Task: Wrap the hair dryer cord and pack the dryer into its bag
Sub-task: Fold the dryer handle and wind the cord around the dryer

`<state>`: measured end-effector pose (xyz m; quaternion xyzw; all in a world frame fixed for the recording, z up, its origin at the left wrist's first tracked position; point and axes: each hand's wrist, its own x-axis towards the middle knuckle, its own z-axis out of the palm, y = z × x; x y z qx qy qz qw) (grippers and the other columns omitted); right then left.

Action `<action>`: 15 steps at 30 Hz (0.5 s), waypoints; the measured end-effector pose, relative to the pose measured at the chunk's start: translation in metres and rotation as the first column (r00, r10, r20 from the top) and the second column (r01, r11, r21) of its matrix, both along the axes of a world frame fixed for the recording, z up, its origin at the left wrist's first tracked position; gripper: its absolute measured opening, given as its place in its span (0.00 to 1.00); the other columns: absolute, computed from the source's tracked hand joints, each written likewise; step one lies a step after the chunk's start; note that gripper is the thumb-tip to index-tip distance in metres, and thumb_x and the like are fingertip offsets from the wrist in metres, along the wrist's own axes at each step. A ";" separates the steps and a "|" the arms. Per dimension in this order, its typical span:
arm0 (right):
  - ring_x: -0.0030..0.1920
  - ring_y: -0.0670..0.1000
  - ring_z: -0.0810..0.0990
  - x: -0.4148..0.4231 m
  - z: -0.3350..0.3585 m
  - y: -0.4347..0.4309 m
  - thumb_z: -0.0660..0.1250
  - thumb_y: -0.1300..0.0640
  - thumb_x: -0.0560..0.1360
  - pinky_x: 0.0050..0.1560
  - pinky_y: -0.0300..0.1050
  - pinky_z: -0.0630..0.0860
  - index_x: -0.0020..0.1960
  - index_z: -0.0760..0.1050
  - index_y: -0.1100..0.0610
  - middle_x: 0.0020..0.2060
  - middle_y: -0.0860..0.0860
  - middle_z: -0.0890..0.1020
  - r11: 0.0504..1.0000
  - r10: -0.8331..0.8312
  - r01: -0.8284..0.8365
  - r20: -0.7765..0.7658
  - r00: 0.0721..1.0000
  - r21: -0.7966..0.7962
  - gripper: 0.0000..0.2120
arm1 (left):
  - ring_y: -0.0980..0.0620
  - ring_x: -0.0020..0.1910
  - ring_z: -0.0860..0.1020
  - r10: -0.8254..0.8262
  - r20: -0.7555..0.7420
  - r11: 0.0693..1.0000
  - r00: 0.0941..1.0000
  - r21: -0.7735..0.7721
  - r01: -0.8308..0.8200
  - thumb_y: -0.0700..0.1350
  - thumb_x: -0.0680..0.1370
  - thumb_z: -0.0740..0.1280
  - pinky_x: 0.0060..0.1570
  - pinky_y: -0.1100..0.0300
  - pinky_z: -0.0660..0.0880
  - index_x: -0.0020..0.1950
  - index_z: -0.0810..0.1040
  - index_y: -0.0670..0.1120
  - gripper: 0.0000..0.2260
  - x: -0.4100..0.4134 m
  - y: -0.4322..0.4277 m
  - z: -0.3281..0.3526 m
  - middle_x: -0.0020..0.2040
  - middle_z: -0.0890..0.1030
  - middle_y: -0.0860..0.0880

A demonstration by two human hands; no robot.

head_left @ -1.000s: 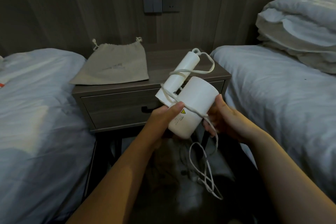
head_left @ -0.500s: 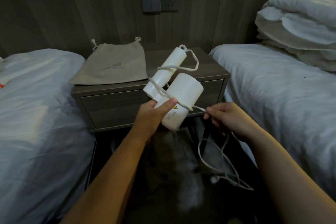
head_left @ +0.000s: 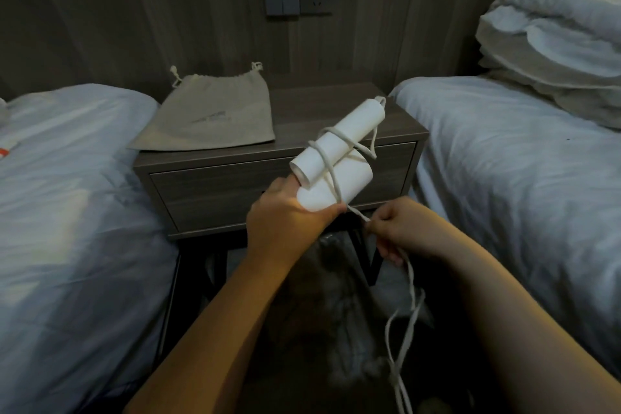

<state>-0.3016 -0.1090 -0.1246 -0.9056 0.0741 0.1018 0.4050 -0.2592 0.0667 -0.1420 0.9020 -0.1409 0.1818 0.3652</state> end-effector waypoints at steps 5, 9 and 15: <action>0.25 0.48 0.76 -0.007 0.008 -0.014 0.62 0.54 0.76 0.36 0.39 0.72 0.36 0.78 0.59 0.26 0.54 0.80 0.984 0.149 -0.163 -0.166 0.975 -0.077 0.14 | 0.45 0.52 0.77 0.059 0.101 0.994 0.993 0.083 -0.067 0.64 0.63 0.72 0.45 0.55 0.74 0.63 0.74 0.46 0.35 0.005 0.008 -0.003 0.55 0.79 0.45; 0.27 0.45 0.75 -0.015 0.020 -0.014 0.62 0.61 0.76 0.36 0.43 0.77 0.43 0.77 0.53 0.23 0.45 0.76 0.968 0.246 -0.249 -0.129 0.961 -0.010 0.07 | 0.45 0.54 0.76 0.071 0.024 0.991 0.997 0.110 -0.073 0.64 0.64 0.71 0.49 0.51 0.75 0.65 0.72 0.48 0.34 0.009 0.015 0.001 0.56 0.78 0.45; 0.45 0.49 0.79 -0.022 0.028 0.005 0.62 0.59 0.74 0.47 0.45 0.76 0.51 0.80 0.50 0.43 0.48 0.82 0.833 0.342 -0.255 0.095 0.935 -0.492 0.10 | 0.45 0.57 0.76 0.036 -0.317 0.917 0.948 0.387 0.095 0.71 0.65 0.64 0.53 0.55 0.72 0.65 0.69 0.58 0.32 0.014 0.013 0.011 0.59 0.77 0.49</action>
